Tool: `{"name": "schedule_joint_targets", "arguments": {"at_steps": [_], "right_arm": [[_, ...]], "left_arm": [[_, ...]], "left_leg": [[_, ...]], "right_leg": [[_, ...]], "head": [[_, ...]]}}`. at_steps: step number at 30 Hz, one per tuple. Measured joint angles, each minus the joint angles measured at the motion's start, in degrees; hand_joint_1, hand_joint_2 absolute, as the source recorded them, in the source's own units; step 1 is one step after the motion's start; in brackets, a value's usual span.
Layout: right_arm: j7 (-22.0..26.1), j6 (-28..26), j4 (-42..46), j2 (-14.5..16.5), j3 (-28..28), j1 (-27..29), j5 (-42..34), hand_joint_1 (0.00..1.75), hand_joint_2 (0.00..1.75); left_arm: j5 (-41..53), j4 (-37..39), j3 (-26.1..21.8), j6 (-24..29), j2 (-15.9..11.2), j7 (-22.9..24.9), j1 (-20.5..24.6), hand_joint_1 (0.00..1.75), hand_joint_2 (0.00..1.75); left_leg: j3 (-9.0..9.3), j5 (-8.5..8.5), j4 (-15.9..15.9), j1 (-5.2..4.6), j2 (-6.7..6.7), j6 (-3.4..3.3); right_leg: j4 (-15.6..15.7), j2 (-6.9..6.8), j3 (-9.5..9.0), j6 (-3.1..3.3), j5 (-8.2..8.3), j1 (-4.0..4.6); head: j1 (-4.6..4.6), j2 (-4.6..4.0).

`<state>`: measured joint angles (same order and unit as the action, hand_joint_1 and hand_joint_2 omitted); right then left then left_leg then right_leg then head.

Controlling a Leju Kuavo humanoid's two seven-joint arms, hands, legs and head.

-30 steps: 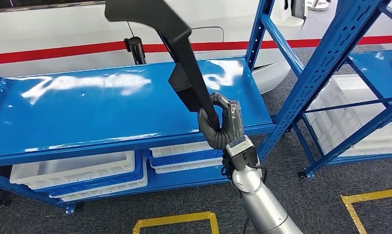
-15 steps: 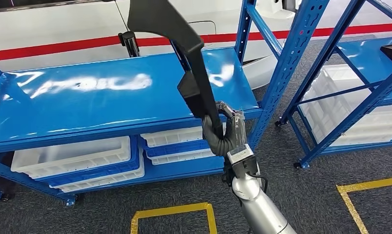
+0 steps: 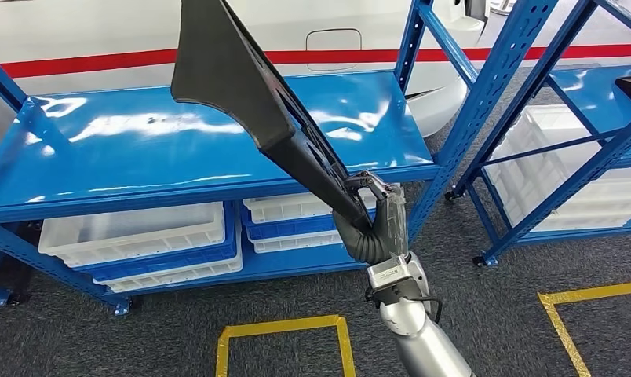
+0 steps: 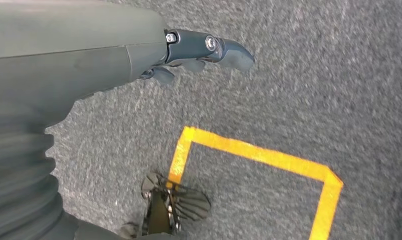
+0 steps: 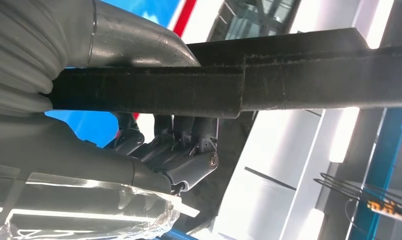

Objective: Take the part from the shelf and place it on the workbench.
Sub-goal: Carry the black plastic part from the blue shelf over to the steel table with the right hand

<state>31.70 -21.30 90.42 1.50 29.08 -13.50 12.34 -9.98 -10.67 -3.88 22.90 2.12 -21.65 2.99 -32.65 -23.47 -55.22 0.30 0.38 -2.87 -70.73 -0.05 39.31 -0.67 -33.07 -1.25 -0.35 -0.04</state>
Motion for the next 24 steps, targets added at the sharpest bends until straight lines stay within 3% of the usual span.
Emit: {"name": "schedule_joint_targets", "arguments": {"at_steps": [1,2,4,6,7,9,11,13,15,16,17,19,21,22,24], "right_arm": [[-0.02,0.16,0.00,-0.11,-0.01,0.05,-0.07,1.71,1.75],[0.04,0.35,-0.01,-0.20,-0.02,0.07,-0.25,1.71,1.75],[0.27,0.75,-0.01,-0.32,-0.04,0.01,-0.81,1.71,1.75],[0.52,0.96,0.00,-0.33,-0.09,-0.10,-1.27,1.71,1.75],[0.61,0.97,-0.01,-0.35,-0.13,-0.14,-1.42,1.71,1.75],[0.77,1.03,-0.01,-0.39,-0.19,-0.09,-1.73,1.71,1.75],[0.93,1.22,-0.01,-0.37,-0.23,-0.04,-2.22,1.71,1.75],[1.03,1.50,-0.01,-0.28,-0.34,0.09,-2.77,1.71,1.75],[1.04,1.79,-0.02,-0.28,-0.61,0.49,-3.20,1.71,1.75],[1.08,1.91,-0.03,-0.33,-0.79,0.78,-3.38,1.71,1.75],[1.16,1.99,-0.03,-0.40,-0.96,1.09,-3.53,1.71,1.75],[1.51,2.07,-0.04,-0.50,-1.34,1.58,-3.73,1.71,1.75],[1.89,2.07,-0.04,-0.51,-1.72,1.83,-3.90,1.71,1.75],[2.03,2.07,-0.04,-0.50,-1.84,1.90,-3.98,1.71,1.75],[2.22,2.08,-0.04,-0.47,-2.00,2.14,-4.07,1.71,1.75]], "left_arm": [[-0.09,0.00,-0.01,0.02,0.01,-0.01,0.00,0.00,1.75],[-0.16,0.00,-0.01,0.04,0.03,-0.01,0.00,0.00,1.75],[-0.28,0.00,-0.01,0.08,0.10,-0.01,0.00,0.00,1.75],[-0.30,0.00,-0.01,0.10,0.17,0.00,0.00,0.00,1.75],[-0.30,0.00,-0.02,0.12,0.19,-0.01,0.00,0.00,1.75],[-0.28,0.01,-0.02,0.20,0.15,-0.02,-0.02,0.00,1.75],[-0.22,0.02,-0.02,0.27,0.09,-0.03,-0.06,0.00,1.75],[-0.08,0.02,-0.01,0.30,0.10,-0.03,-0.12,0.00,1.75],[-0.03,0.04,-0.01,0.31,0.13,-0.03,-0.16,0.00,1.75],[-0.09,0.05,-0.01,0.32,0.13,-0.02,-0.18,0.00,1.75],[-0.16,0.06,-0.02,0.34,0.13,-0.02,-0.21,0.00,1.75],[-0.26,0.07,-0.02,0.36,0.13,-0.02,-0.21,0.00,1.75],[-0.20,0.07,-0.02,0.34,0.14,-0.04,-0.15,0.00,1.75],[-0.11,0.07,-0.02,0.34,0.15,-0.04,-0.16,0.00,1.75],[0.04,0.08,-0.02,0.37,0.15,-0.03,-0.22,0.00,1.75]], "left_leg": [[-0.60,0.44,-0.03,-0.16,0.01,-0.04],[-1.17,0.87,-0.06,-0.31,0.01,-0.01],[-2.13,1.59,-0.28,-0.56,-0.06,0.19],[-2.89,2.12,-0.75,-0.89,-0.11,0.60],[-3.14,2.36,-1.03,-0.99,-0.11,0.84],[-3.48,2.86,-1.27,-0.94,-0.09,1.41],[-4.24,1.64,-2.30,-0.58,-0.25,2.13],[-6.10,-2.93,-7.06,-0.05,-0.40,3.02],[-8.26,-7.46,-14.40,0.43,-0.39,3.81],[-8.59,-8.20,-16.72,0.65,-0.38,4.09],[-7.89,-7.87,-16.99,0.85,-0.36,4.28],[-3.23,-5.35,-11.13,1.19,-0.36,4.36],[1.27,-3.99,-4.36,1.09,-0.55,3.92],[2.13,-3.91,-2.81,0.88,-0.63,3.61],[1.94,-3.54,-2.37,0.41,-0.68,2.80]], "right_leg": [[-2.08,0.00,0.34,-0.22,-0.55,0.01],[-1.89,0.00,-0.49,-0.66,-0.05,0.05],[5.01,-0.02,-5.56,-1.36,2.45,0.15],[13.21,-0.03,-10.99,-1.00,3.57,0.48],[15.35,0.00,-12.08,-0.65,3.58,0.63],[15.93,0.09,-11.70,-0.07,3.79,0.66],[16.03,0.06,-11.35,0.92,4.44,0.13],[16.05,-0.09,-10.83,1.93,5.37,-0.13],[15.92,-0.18,-9.86,2.14,6.13,0.00],[15.79,-0.19,-9.36,2.07,6.42,0.04],[15.59,-0.18,-8.87,1.94,6.64,0.03],[14.97,-0.15,-8.03,1.73,6.88,-0.02],[14.50,-0.11,-7.38,1.28,7.15,0.04],[14.42,-0.11,-7.18,0.94,7.36,0.08],[14.62,-0.12,-6.95,0.04,7.94,0.08]], "head": [[0.01,0.00],[0.04,0.00],[0.07,0.00],[0.03,0.00],[0.02,0.00],[-0.07,0.00],[-0.15,0.01],[-0.35,0.00],[-0.48,-0.01],[-0.49,-0.01],[-0.49,0.00],[-0.50,0.00],[-0.43,-0.01],[-0.38,-0.01],[-0.33,-0.01]]}}
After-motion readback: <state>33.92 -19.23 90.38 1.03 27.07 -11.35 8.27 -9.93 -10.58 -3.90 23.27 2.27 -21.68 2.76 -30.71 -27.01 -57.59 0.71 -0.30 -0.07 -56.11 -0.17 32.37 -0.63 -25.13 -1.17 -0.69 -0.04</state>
